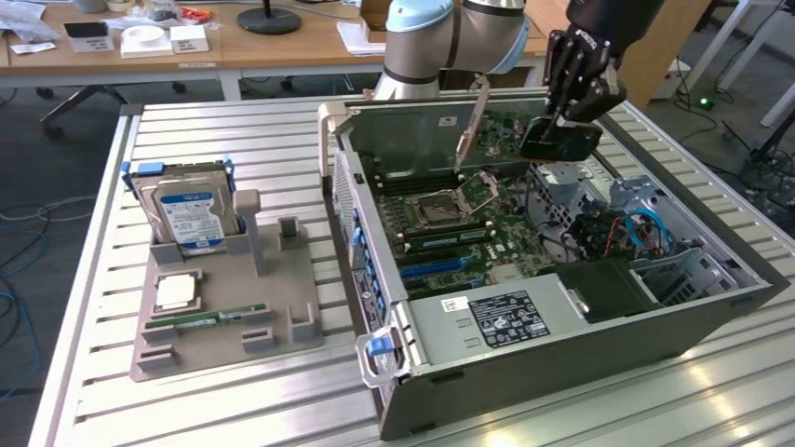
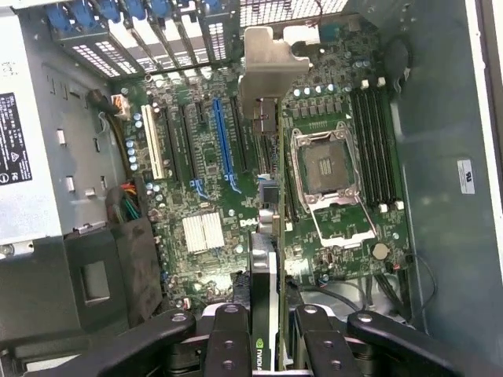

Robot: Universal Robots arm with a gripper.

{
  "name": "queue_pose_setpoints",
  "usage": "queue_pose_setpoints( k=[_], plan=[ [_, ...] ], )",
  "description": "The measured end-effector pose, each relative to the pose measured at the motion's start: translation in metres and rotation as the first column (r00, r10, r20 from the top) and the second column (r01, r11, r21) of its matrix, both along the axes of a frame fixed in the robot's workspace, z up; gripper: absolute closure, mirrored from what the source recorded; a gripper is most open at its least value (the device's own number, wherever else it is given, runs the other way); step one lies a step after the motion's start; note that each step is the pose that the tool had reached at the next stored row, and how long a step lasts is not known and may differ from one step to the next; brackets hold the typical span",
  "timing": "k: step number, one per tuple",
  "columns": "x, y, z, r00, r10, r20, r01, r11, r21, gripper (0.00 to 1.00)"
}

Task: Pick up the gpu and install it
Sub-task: 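Insert the gpu into the slot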

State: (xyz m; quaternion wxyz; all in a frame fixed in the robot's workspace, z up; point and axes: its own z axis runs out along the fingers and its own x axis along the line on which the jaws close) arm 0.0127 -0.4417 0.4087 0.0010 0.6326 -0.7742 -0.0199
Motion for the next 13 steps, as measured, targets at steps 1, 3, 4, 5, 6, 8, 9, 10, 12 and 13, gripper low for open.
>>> queue_pose_setpoints(
  k=[1, 3, 4, 5, 6, 8, 9, 10, 12, 13],
  plan=[
    [0.0000, 0.0000, 0.0000, 1.0000, 0.000, 0.0000, 0.000, 1.0000, 0.0000, 0.73],
    [0.0000, 0.0000, 0.0000, 1.0000, 0.001, 0.0000, -0.001, 1.0000, 0.0000, 0.73],
    [0.0000, 0.0000, -0.0002, 1.0000, 0.006, 0.0001, -0.006, 1.0000, 0.0001, 0.73],
    [0.0000, 0.0001, -0.0005, 0.9996, 0.028, 0.0006, -0.028, 0.9996, 0.0001, 0.73],
    [0.0000, 0.0000, -0.0007, 0.9992, 0.040, 0.0006, -0.040, 0.9992, 0.0000, 0.73],
    [0.0000, 0.0000, -0.0012, 0.9977, 0.067, 0.0010, -0.067, 0.9977, 0.0000, 0.73],
    [0.0000, 0.0000, -0.0016, 0.9969, 0.078, 0.0013, -0.078, 0.9969, 0.0000, 0.73],
    [0.0000, 0.0000, -0.0021, 0.9959, 0.090, 0.0022, -0.090, 0.9959, -0.0002, 0.73],
    [0.0001, 0.0000, -0.0035, 0.9936, 0.113, 0.0051, -0.113, 0.9936, -0.0004, 0.73],
    [0.0000, 0.0000, -0.0043, 0.9925, 0.122, 0.0068, -0.122, 0.9925, -0.0006, 0.73]
  ],
)
